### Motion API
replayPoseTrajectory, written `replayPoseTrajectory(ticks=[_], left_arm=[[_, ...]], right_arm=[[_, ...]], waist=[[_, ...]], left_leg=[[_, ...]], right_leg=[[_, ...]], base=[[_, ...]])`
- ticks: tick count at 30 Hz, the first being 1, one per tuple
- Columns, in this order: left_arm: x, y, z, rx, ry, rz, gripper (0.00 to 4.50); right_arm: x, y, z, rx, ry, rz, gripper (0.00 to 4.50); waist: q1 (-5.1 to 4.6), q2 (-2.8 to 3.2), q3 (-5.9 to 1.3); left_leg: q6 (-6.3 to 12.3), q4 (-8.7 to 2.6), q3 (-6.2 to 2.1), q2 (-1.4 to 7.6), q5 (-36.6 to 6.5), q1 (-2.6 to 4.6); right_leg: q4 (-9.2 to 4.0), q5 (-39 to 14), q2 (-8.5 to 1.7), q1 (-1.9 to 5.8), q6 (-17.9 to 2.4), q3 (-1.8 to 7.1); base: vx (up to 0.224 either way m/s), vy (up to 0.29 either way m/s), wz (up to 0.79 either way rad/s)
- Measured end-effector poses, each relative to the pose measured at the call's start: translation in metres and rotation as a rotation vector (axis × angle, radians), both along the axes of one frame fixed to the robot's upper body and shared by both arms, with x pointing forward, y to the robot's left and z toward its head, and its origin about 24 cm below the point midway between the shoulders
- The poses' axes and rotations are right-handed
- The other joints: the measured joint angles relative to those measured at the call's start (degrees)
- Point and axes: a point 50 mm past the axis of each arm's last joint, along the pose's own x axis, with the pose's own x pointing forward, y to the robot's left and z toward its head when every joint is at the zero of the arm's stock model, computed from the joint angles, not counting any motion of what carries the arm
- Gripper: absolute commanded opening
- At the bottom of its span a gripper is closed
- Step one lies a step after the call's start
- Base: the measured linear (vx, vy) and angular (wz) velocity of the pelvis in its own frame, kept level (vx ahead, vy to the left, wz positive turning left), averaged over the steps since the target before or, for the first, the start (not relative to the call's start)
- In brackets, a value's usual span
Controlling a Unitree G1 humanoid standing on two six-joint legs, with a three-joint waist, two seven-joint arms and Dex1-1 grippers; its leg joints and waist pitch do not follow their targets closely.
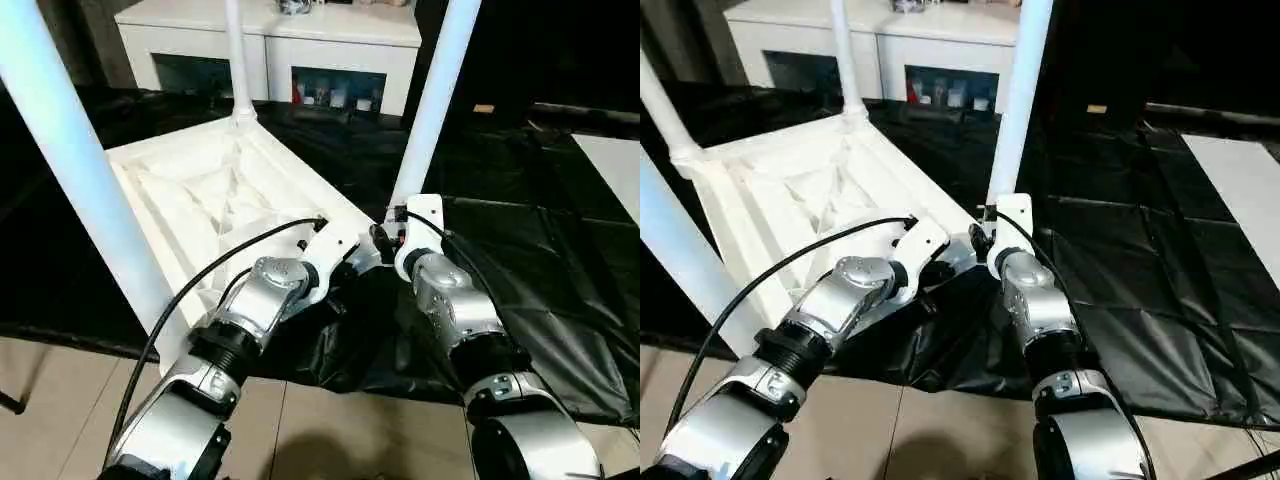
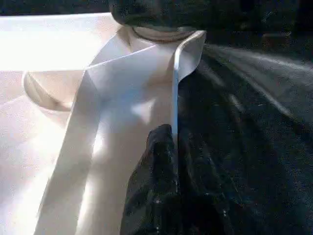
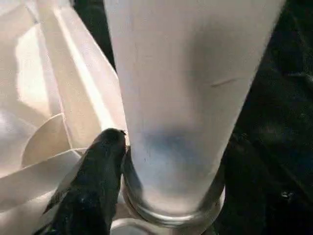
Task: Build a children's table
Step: Rotate leg to tighten
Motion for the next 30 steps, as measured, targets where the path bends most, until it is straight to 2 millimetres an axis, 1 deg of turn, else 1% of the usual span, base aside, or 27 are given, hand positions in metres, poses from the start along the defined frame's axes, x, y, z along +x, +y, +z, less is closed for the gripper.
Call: replayPoseTrajectory(ticks=[2,3,4,6,7,9,12,13,15,16,17,19,23,27,30], left_arm=[[0.003,0.012,0.003,0.022,-0.025,0.018,0.0],[0.004,0.016,0.004,0.028,-0.035,0.023,0.0],[0.004,0.019,0.006,0.029,-0.044,0.024,0.0],[0.0,0.025,0.009,0.026,-0.054,-0.017,0.0],[-0.003,0.033,0.01,0.029,-0.053,-0.046,0.0],[-0.007,0.046,0.011,0.03,-0.047,-0.093,0.0],[-0.015,0.059,0.011,0.015,-0.019,-0.163,0.0],[-0.021,0.062,0.01,0.002,0.002,-0.217,0.0],[-0.03,0.067,0.01,-0.014,0.036,-0.29,0.0],[-0.034,0.068,0.009,-0.023,0.058,-0.328,0.0],[-0.037,0.068,0.01,-0.024,0.069,-0.355,0.0],[-0.04,0.067,0.009,-0.023,0.086,-0.393,0.0],[-0.043,0.063,0.008,-0.022,0.101,-0.427,0.0],[-0.043,0.064,0.008,-0.02,0.102,-0.43,0.0],[-0.043,0.064,0.008,-0.02,0.102,-0.432,0.0]], right_arm=[[-0.005,0.004,-0.001,0.009,-0.011,0.056,3.45],[-0.007,0.003,-0.003,0.007,-0.005,0.079,3.7],[-0.011,0.001,-0.007,0.002,0.011,0.113,3.77],[-0.016,-0.008,-0.009,-0.013,0.021,0.181,3.79],[-0.02,-0.02,-0.007,-0.03,0.02,0.232,3.97],[-0.024,-0.036,0.003,-0.066,-0.002,0.331,4.18],[-0.033,-0.043,0.013,-0.084,-0.034,0.47,4.22],[-0.039,-0.044,0.014,-0.082,-0.034,0.538,4.22],[-0.046,-0.048,0.013,-0.085,-0.02,0.613,4.22],[-0.05,-0.051,0.013,-0.075,-0.013,0.651,4.22],[-0.053,-0.052,0.014,-0.065,-0.013,0.686,4.22],[-0.057,-0.049,0.02,-0.053,-0.026,0.759,4.22],[-0.061,-0.044,0.02,-0.065,-0.017,0.829,4.22],[-0.06,-0.044,0.012,-0.1,0.004,0.832,4.22],[-0.06,-0.044,0.01,-0.104,0.009,0.828,4.22]], waist=[[-0.47,-0.02,0.02],[-0.61,-0.03,0.02],[-0.69,-0.02,0.02],[-0.4,0.03,0.03],[-0.1,0.05,0.05],[0.1,0.05,0.05],[0.24,0.04,0.04],[0.49,0.06,0.05],[0.99,0.11,0.09],[1.59,0.14,0.11],[1.93,0.17,0.14],[2.3,0.2,0.16],[2.31,0.16,0.19],[2.27,0.12,0.2],[2.27,0.12,0.2]], left_leg=[[-0.13,-0.06,-0.1,0.04,0.08,-0.22],[-0.27,-0.07,-0.16,0.04,0.18,-0.35],[-0.27,-0.07,-0.17,0.04,0.2,-0.65],[0.02,-0.1,-0.13,0.06,0.39,-0.91],[0.22,-0.12,-0.11,0.06,0.48,-0.95],[0.27,-0.14,-0.02,0.07,0.46,-0.88],[0.27,-0.14,0.01,0.08,0.45,-0.81],[0.25,-0.15,0.02,0.09,0.44,-0.76],[-0.04,-0.14,0.04,0.09,0.29,-0.76],[-0.06,-0.12,0.1,0.1,0.28,-0.76],[-0.06,-0.12,0.17,0.1,0.28,-0.78],[-0.06,-0.1,0.39,0.1,0.28,-0.76],[-0.06,-0.02,0.41,0.1,0.28,-0.67],[-0.09,-0.03,0.31,0.13,0.3,-0.69],[-0.09,-0.03,0.31,0.13,0.3,-0.72]], right_leg=[[0.01,0.08,0.13,-0.21,-0.07,-0.07],[0.02,0.09,0.18,-0.4,-0.05,-0.1],[0.05,0.08,0.21,-0.7,-0.03,-0.12],[0.04,0.05,0.21,-1.03,-0.01,-0.12],[0.03,-0.02,0.22,-1.04,-0.07,-0.12],[-0.02,-0.06,0.21,-1.1,-0.11,-0.13],[-0.02,-0.07,0.21,-1.1,-0.12,-0.13],[-0.01,-0.08,0.2,-1.1,-0.12,-0.13],[0.0,-0.08,0.18,-1.1,-0.12,-0.12],[0.01,-0.08,0.12,-1.08,-0.12,-0.12],[0.01,-0.08,0.06,-1.06,-0.12,-0.12],[0.03,-0.06,0.0,-0.99,-0.14,0.0],[0.02,-0.05,-0.03,-0.75,-0.15,0.02],[0.07,-0.05,0.01,-0.75,-0.14,-0.04],[0.06,-0.05,0.02,-0.76,-0.14,-0.05]], base=[[0.0,0.0,0.0],[0.0,0.0,0.0],[0.0,0.0,0.0],[0.0,0.0,0.0],[0.0,0.0,0.0],[0.032,0.006,0.0],[0.0,0.0,0.0],[0.0,0.0,0.0],[0.0,0.0,0.0],[0.0,0.0,0.0],[0.0,0.0,0.0],[0.0,0.0,0.0],[0.0,0.0,0.0],[0.0,0.0,0.0],[0.0,0.0,0.0]])
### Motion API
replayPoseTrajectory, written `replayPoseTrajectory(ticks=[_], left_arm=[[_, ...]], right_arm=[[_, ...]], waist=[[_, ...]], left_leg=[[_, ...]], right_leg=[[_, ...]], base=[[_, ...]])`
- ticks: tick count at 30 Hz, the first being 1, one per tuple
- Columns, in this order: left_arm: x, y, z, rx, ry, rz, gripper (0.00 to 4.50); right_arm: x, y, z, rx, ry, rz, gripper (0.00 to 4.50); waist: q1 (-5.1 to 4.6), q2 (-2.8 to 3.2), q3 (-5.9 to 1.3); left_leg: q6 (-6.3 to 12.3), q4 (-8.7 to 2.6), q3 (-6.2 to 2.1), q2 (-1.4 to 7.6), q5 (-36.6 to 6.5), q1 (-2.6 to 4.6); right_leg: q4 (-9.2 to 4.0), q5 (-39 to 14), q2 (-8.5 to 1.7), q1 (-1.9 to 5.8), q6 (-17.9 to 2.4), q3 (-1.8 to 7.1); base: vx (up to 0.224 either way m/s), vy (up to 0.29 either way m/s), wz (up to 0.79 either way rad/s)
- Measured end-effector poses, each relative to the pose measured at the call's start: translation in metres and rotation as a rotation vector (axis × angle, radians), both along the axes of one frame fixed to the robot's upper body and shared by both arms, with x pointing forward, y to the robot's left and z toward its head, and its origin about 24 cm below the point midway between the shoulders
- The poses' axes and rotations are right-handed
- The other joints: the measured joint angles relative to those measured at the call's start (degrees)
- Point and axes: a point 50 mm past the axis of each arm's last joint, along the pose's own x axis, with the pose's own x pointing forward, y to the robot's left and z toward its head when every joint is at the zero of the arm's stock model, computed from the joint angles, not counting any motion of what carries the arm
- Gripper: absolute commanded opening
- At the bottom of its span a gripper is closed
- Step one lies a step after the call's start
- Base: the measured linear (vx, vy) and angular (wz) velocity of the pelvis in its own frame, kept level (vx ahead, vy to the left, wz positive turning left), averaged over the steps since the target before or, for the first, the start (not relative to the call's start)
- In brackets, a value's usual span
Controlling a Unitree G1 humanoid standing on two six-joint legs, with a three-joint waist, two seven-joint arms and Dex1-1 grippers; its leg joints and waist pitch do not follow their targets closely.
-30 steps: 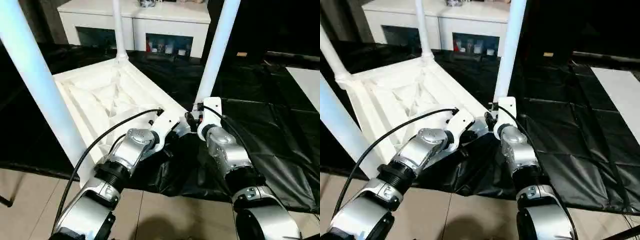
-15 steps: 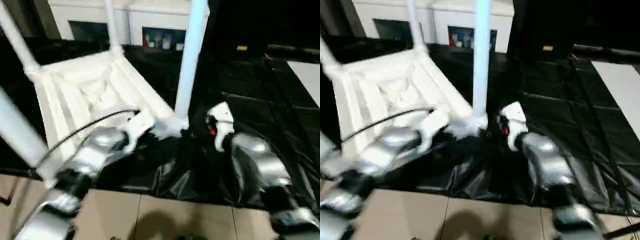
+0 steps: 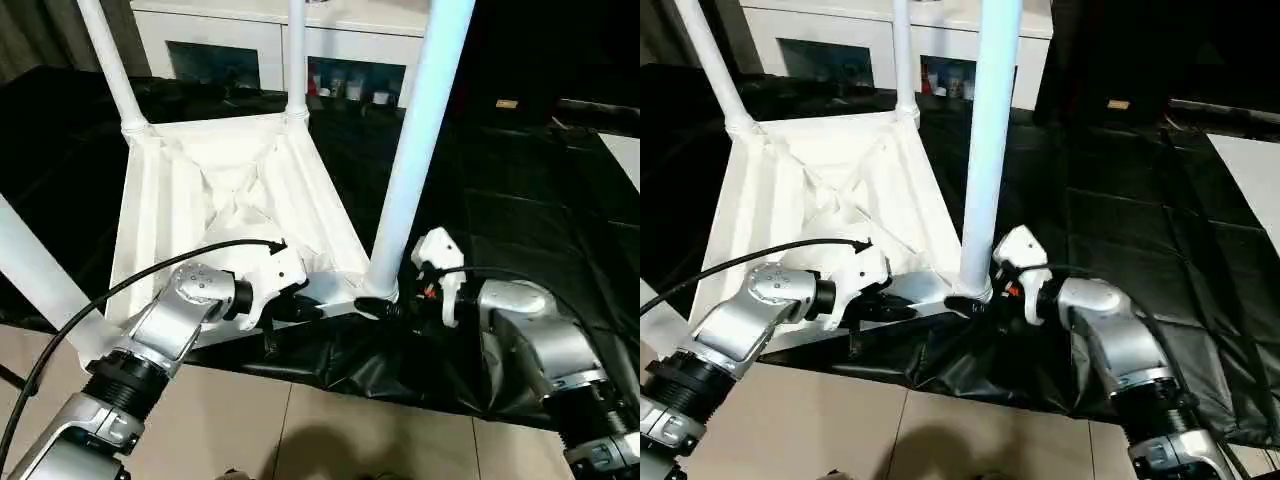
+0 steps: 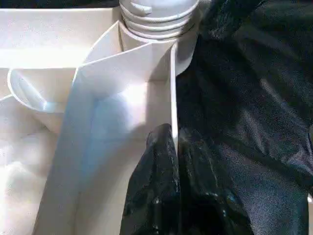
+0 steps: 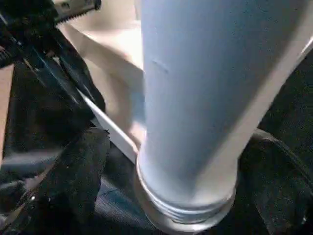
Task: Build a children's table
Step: Rotate leg to tighten
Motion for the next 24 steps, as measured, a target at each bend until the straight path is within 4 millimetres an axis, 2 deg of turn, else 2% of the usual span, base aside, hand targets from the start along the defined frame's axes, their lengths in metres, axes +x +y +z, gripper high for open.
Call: replayPoseTrajectory(ticks=[2,3,5,7,11,13,17,18,24], left_arm=[[0.0,0.0001,0.0001,0.0,0.0,-0.001,0.0],[0.0,0.0003,0.0001,0.001,0.0,-0.001,0.0],[0.0,0.0005,0.0001,0.001,0.001,-0.001,0.0],[-0.0002,0.0008,0.0001,0.002,0.003,-0.003,0.0],[-0.0003,0.0012,0.0002,0.003,0.004,-0.006,0.0],[-0.0004,0.0016,0.0003,0.004,0.006,-0.008,0.0],[-0.0006,0.0025,0.0005,0.006,0.008,-0.01,0.0],[-0.0006,0.0025,0.0005,0.007,0.009,-0.011,0.0],[-0.0015,0.0037,0.001,0.009,0.017,-0.01,0.0]], right_arm=[[0.0006,0.0017,-0.0012,0.006,0.003,-0.007,4.22],[0.0009,0.0026,-0.0017,0.01,0.005,-0.009,3.94],[0.0021,0.0029,-0.0025,0.016,0.011,-0.015,3.94],[0.0024,0.0026,-0.0026,0.021,0.012,-0.02,3.63],[0.0032,0.0016,-0.003,0.027,0.014,-0.028,3.41],[0.0031,0.0015,-0.003,0.028,0.015,-0.026,3.1],[0.0031,0.0009,-0.0034,0.033,0.019,-0.029,2.91],[0.0031,0.0008,-0.0035,0.034,0.02,-0.029,2.72],[0.0026,0.0013,-0.0042,0.035,0.02,-0.026,2.62]], waist=[[-0.03,0.0,0.0],[-0.04,0.0,0.0],[-0.05,0.0,0.0],[-0.02,0.0,0.0],[0.03,0.0,0.0],[0.05,0.0,0.0],[0.1,0.0,0.0],[0.09,0.0,0.0],[0.0,0.0,0.0]], left_leg=[[0.01,0.0,0.0,0.0,0.0,-0.01],[0.01,0.01,0.0,0.0,0.0,-0.01],[0.01,0.01,0.0,0.0,0.0,-0.01],[0.01,0.0,0.0,0.0,0.0,0.0],[0.01,0.01,0.0,0.0,0.01,-0.01],[0.01,0.01,0.0,0.0,0.01,-0.01],[0.01,0.01,0.0,0.0,0.01,0.0],[0.01,0.01,0.0,0.0,0.01,0.0],[0.01,0.01,0.0,0.0,0.01,0.02]], right_leg=[[-0.01,0.0,0.0,0.0,0.0,0.0],[0.0,0.0,0.0,0.0,0.0,0.0],[0.0,0.0,0.0,0.0,0.0,0.0],[0.0,0.0,0.0,0.0,0.0,0.0],[-0.01,0.0,0.0,0.01,0.0,0.0],[-0.01,0.0,0.0,0.01,0.0,0.0],[-0.01,0.0,0.0,0.02,0.0,0.0],[0.0,0.0,0.0,0.02,0.0,0.0],[0.0,0.0,0.01,0.03,0.0,0.0]], base=[[0.0,0.0,0.0],[0.0,0.0,0.0],[0.0,0.0,0.0],[0.0,0.0,0.0],[0.0,0.0,0.0],[0.0,0.0,0.0],[0.0,0.0,0.0],[0.0,0.0,0.0],[0.0,0.0,0.0]])
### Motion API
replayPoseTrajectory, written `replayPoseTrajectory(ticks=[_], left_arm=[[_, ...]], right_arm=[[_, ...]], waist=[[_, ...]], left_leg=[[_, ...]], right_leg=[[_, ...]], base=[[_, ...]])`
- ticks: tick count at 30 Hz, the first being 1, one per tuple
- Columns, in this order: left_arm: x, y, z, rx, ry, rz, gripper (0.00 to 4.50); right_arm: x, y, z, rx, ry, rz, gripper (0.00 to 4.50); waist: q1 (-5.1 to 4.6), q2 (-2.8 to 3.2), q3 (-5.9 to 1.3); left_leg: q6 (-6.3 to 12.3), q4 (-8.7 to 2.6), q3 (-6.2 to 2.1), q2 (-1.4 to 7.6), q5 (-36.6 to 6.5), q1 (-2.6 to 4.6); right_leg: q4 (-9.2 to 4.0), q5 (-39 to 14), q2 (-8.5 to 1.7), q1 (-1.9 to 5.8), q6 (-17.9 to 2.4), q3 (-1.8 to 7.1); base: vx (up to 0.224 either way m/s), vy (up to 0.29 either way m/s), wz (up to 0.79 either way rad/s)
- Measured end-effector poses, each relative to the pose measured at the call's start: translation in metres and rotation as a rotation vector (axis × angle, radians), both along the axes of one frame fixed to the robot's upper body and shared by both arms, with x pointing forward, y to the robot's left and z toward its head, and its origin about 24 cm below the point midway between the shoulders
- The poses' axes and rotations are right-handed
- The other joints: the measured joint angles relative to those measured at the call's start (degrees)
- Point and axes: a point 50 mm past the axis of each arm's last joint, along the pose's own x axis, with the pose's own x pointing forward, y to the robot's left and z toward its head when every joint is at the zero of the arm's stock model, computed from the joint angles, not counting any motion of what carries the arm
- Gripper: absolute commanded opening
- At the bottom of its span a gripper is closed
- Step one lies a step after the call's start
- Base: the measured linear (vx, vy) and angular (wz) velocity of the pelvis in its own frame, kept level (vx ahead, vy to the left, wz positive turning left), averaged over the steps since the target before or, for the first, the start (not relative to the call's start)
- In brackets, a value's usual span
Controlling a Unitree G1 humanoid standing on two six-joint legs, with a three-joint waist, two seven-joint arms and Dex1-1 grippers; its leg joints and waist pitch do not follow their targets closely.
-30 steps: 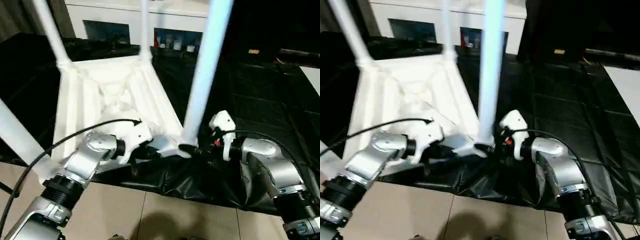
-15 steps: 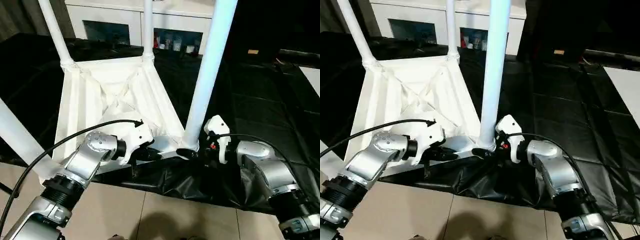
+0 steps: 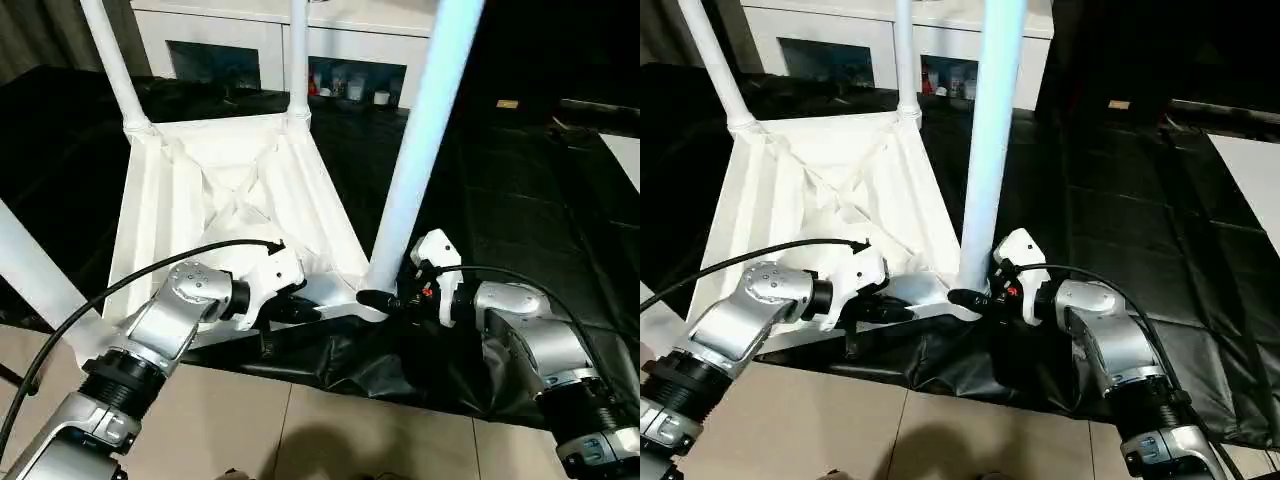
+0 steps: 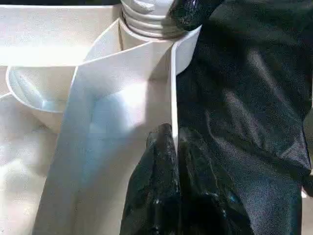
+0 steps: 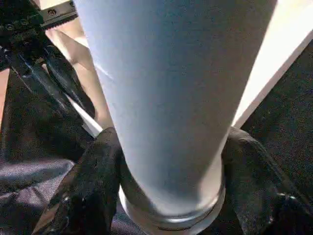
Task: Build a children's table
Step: Rotate leg to tighten
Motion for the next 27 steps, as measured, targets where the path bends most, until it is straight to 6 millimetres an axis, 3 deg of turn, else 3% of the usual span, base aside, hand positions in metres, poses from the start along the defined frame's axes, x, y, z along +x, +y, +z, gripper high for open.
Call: replayPoseTrajectory(ticks=[4,8,10,12,17,23,24,27], left_arm=[[0.0,0.001,-0.001,0.006,0.0,0.015,0.0],[0.007,-0.006,-0.004,0.012,-0.017,0.107,0.0],[0.016,-0.015,-0.005,0.016,-0.03,0.173,0.0],[0.031,-0.04,-0.006,0.013,-0.046,0.297,0.0],[0.042,-0.074,-0.009,-0.008,-0.052,0.429,0.0],[0.047,-0.078,-0.007,-0.005,-0.096,0.44,0.0],[0.047,-0.078,-0.006,-0.005,-0.099,0.439,0.0],[0.051,-0.068,-0.005,0.019,-0.136,0.454,0.0]], right_arm=[[0.001,0.005,-0.003,0.003,-0.014,-0.029,2.61],[0.009,0.018,-0.01,0.024,-0.019,-0.184,2.61],[0.018,0.025,-0.011,0.029,-0.013,-0.303,2.61],[0.037,0.034,-0.01,0.043,0.018,-0.567,2.61],[0.057,0.039,-0.007,0.064,0.069,-0.889,2.6],[0.064,0.044,-0.004,0.079,0.055,-0.955,2.6],[0.065,0.043,-0.004,0.087,0.054,-0.955,3.15],[0.062,0.049,-0.004,0.113,0.044,-0.893,3.36]], waist=[[-0.35,-0.03,-0.02],[-0.98,-0.19,-0.13],[-1.09,-0.21,-0.13],[-1.17,-0.2,-0.12],[-1.08,-0.2,-0.14],[-0.9,-0.18,-0.15],[-0.88,-0.18,-0.15],[-1.47,-0.21,-0.14]], left_leg=[[0.0,0.0,0.01,0.0,0.0,0.02],[-0.06,0.0,-0.03,-0.02,0.02,0.24],[-0.08,0.0,-0.13,-0.03,0.04,0.56],[-0.27,0.0,-0.19,-0.08,0.15,0.51],[-0.3,0.0,-0.25,-0.12,0.17,0.5],[-0.32,-0.16,-0.25,-0.08,0.18,0.2],[-0.32,-0.16,-0.25,-0.07,0.19,0.05],[-0.32,-0.11,-0.25,-0.07,0.19,-0.01]], right_leg=[[0.01,0.0,0.0,0.09,0.0,0.01],[0.06,0.0,0.01,0.35,0.02,0.03],[0.02,-0.07,0.0,0.37,0.14,0.05],[-0.06,-0.1,0.0,0.26,0.19,0.08],[-0.04,0.02,-0.01,0.25,0.31,0.08],[-0.03,0.56,0.07,0.06,0.28,-0.03],[-0.04,0.55,0.07,0.04,0.3,-0.04],[-0.06,0.56,0.09,-0.01,0.29,0.0]], base=[[0.0,0.0,0.0],[0.0,0.0,0.0],[0.0,0.0,0.0],[-0.026,0.0,-0.02],[0.0,0.0,0.0],[0.0,0.0,0.0],[0.0,0.0,0.0],[0.0,0.0,0.0]])
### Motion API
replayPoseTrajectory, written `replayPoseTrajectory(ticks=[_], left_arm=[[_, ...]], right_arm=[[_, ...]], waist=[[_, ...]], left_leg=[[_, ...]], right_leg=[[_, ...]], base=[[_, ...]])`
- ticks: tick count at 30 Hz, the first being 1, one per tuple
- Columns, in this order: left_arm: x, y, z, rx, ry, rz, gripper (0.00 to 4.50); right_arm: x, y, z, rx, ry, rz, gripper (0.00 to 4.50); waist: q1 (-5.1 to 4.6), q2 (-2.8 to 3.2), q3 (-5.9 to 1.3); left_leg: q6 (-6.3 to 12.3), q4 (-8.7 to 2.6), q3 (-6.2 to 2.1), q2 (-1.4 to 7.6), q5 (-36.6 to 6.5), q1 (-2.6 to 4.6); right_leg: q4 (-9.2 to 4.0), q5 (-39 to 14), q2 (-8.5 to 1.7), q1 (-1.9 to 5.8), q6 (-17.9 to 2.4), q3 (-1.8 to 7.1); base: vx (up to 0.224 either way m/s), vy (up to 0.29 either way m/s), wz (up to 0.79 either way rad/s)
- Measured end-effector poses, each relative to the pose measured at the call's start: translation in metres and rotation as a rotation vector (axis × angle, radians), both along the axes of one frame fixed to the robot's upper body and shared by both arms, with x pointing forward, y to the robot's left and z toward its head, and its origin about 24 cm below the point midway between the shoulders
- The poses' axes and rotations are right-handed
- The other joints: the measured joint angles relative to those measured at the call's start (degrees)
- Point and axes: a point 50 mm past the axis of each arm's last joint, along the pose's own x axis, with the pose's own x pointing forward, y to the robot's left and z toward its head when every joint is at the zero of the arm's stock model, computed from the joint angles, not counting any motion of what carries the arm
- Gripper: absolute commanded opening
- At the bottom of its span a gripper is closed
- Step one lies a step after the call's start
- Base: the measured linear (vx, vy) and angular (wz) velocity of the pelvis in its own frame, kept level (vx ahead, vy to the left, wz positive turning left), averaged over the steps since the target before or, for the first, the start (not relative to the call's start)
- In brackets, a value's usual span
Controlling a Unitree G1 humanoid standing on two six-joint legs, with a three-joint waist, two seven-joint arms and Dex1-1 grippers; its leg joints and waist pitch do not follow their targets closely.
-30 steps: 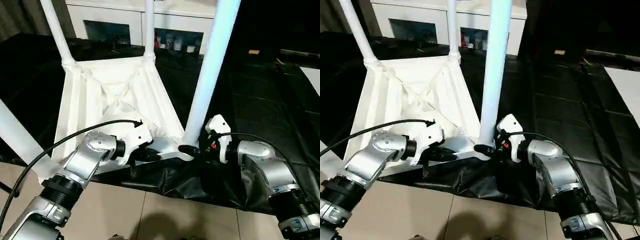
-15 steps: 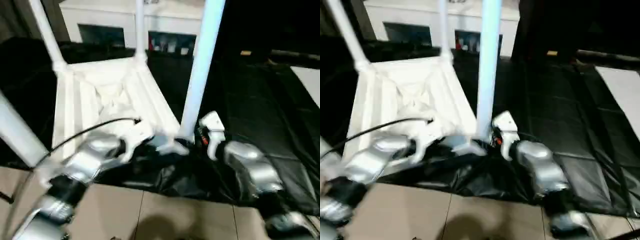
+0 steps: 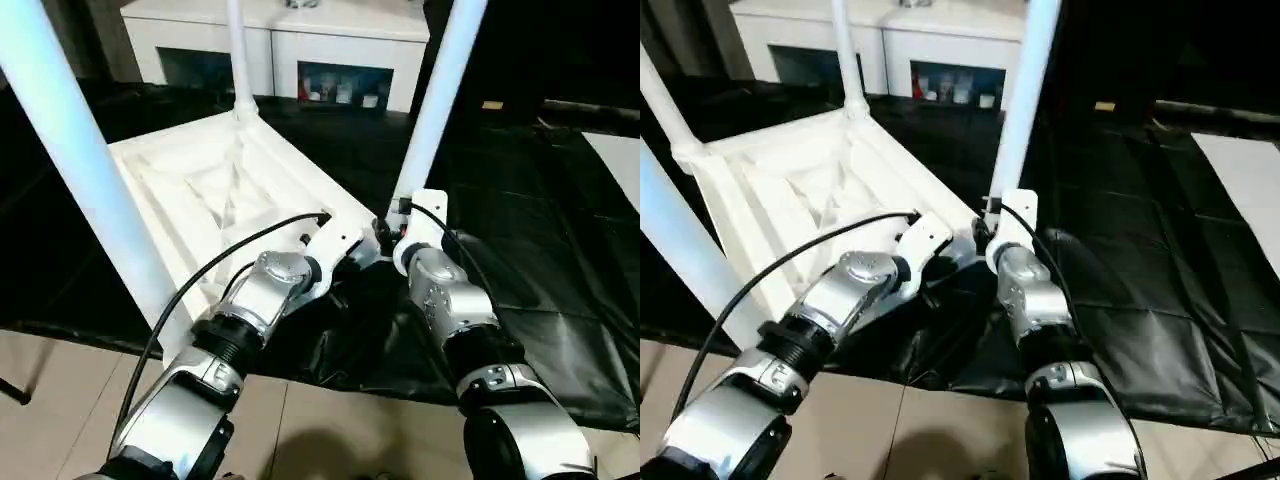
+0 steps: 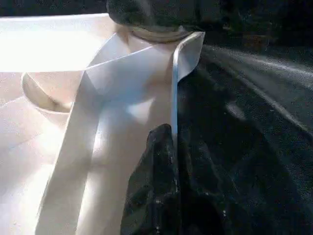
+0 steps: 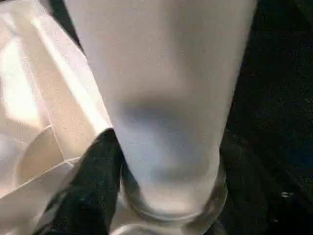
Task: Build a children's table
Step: Rotate leg to tighten
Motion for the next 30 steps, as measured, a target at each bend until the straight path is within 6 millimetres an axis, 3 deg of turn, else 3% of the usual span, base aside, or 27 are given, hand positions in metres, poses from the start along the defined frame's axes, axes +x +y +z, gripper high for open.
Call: replayPoseTrajectory(ticks=[3,7,10,16,26,28,30], left_arm=[[0.001,0.019,0.003,0.025,-0.029,-0.004,0.0],[-0.005,0.036,0.005,0.032,-0.033,-0.064,0.0],[-0.014,0.051,0.006,0.021,-0.019,-0.146,0.0],[-0.042,0.074,0.005,-0.015,0.065,-0.371,0.0],[-0.055,0.067,0.002,-0.004,0.115,-0.515,0.0],[-0.055,0.067,0.003,0.0,0.115,-0.521,0.0],[-0.056,0.067,0.003,0.0,0.118,-0.525,0.0]], right_arm=[[-0.01,-0.002,-0.007,-0.029,-0.002,0.107,3.64],[-0.017,-0.024,0.003,-0.118,-0.066,0.275,3.89],[-0.033,-0.036,0.013,-0.192,-0.135,0.507,4.13],[-0.069,-0.058,0.006,-0.22,-0.089,0.837,4.31],[-0.071,-0.046,0.008,-0.207,-0.093,0.929,4.31],[-0.071,-0.046,0.007,-0.203,-0.091,0.932,3.98],[-0.071,-0.047,0.006,-0.199,-0.082,0.935,3.98]], waist=[[-0.75,-0.01,0.04],[-0.38,0.03,0.07],[0.16,0.04,0.06],[1.75,0.12,0.12],[1.85,0.11,0.12],[1.66,0.11,0.12],[1.59,0.11,0.12]], left_leg=[[0.0,-0.02,-0.06,0.01,0.0,-0.09],[0.13,0.0,-0.01,0.02,0.08,-0.17],[0.38,-0.02,0.02,0.04,0.21,-0.15],[0.19,0.0,0.13,0.06,0.09,-0.13],[0.17,0.02,0.1,0.06,0.1,0.0],[0.17,0.03,0.09,0.06,0.1,-0.03],[0.17,0.03,0.09,0.06,0.1,-0.04]], right_leg=[[-0.04,-0.01,0.02,-0.19,0.01,-0.02],[-0.06,-0.08,0.02,-0.43,-0.02,-0.02],[-0.06,-0.2,0.03,-0.43,-0.1,-0.02],[-0.04,-0.28,-0.04,-0.39,-0.1,-0.01],[0.06,-0.26,-0.06,-0.04,-0.11,0.02],[0.06,-0.24,-0.06,-0.04,-0.12,0.02],[0.03,-0.26,-0.06,-0.04,-0.11,0.02]], base=[[0.0,0.0,0.0],[0.0,0.0,0.0],[0.0,0.0,0.0],[0.0,0.0,0.0],[0.0,0.0,0.0],[0.0,0.0,0.0],[0.0,0.0,0.0]])
